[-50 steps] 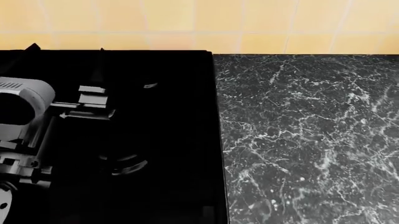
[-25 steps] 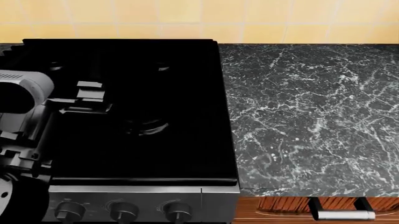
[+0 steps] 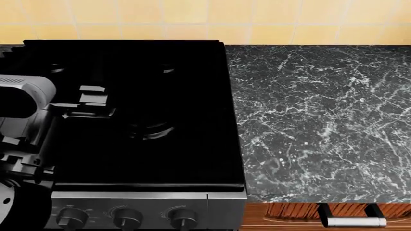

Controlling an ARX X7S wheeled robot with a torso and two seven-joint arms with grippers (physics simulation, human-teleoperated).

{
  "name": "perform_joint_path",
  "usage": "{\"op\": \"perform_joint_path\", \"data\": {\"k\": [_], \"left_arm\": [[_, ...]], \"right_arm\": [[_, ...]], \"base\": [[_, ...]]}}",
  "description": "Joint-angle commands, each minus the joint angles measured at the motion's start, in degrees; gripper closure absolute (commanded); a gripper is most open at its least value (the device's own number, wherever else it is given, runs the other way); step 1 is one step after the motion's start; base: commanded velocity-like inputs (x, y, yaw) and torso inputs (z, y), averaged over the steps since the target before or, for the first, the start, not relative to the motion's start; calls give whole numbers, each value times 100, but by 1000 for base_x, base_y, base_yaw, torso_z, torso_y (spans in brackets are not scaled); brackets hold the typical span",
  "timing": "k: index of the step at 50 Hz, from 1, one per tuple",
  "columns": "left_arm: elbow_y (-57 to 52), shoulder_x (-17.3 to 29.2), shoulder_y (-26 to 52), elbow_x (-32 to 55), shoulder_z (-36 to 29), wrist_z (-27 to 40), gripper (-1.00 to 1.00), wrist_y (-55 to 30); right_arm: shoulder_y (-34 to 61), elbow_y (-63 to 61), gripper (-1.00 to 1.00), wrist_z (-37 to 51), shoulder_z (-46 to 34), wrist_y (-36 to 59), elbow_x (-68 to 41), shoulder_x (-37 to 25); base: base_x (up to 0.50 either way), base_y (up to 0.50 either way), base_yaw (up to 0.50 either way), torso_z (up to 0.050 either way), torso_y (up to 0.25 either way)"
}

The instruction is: Pick the mug from the cabinet, place it under the coffee machine dispenser, and press the start button.

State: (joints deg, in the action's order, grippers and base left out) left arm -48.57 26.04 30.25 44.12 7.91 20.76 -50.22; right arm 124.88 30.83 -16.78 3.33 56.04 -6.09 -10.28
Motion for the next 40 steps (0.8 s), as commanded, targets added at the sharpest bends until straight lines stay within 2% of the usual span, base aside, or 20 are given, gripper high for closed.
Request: {"op": "perform_joint_path", "data": {"k": [1, 13, 15, 19, 23, 30, 40], "left_arm": [[14, 11, -35, -2, -30, 8, -100, 49], [94, 17, -62, -75, -135, -22, -100, 131], [96, 22, -68, -79, -144, -19, -100, 136], [92, 30, -88, -95, -164, -9, -100, 148], [91, 54, -122, -215, -228, -3, -100, 209], [100, 73, -157, -344, -314, 11, -100, 283], [92, 90, -186, -367, -319, 74, -100, 292]], "right_arm": [[-901, -2669, 100, -119, 324, 1822, -326, -14], [-1583, -4282, 100, -237, 657, 3369, -761, -165], [-1734, -4300, 100, 276, 704, 3394, -1550, -397], [-2048, -4269, 100, 2285, 844, 3390, -4326, -1077], [-2304, -4281, 100, 3331, 913, 3377, -5820, -1510], [-2656, -4336, 100, 4212, 977, 3334, -7201, -2094], [-3157, -4497, 100, 4730, 1120, 3215, -8342, -2707]], "base": [[0, 0, 0, 0, 0], [0, 0, 0, 0, 0], [0, 0, 0, 0, 0], [0, 0, 0, 0, 0], [0, 0, 0, 0, 0], [0, 0, 0, 2, 0], [0, 0, 0, 0, 0]]}}
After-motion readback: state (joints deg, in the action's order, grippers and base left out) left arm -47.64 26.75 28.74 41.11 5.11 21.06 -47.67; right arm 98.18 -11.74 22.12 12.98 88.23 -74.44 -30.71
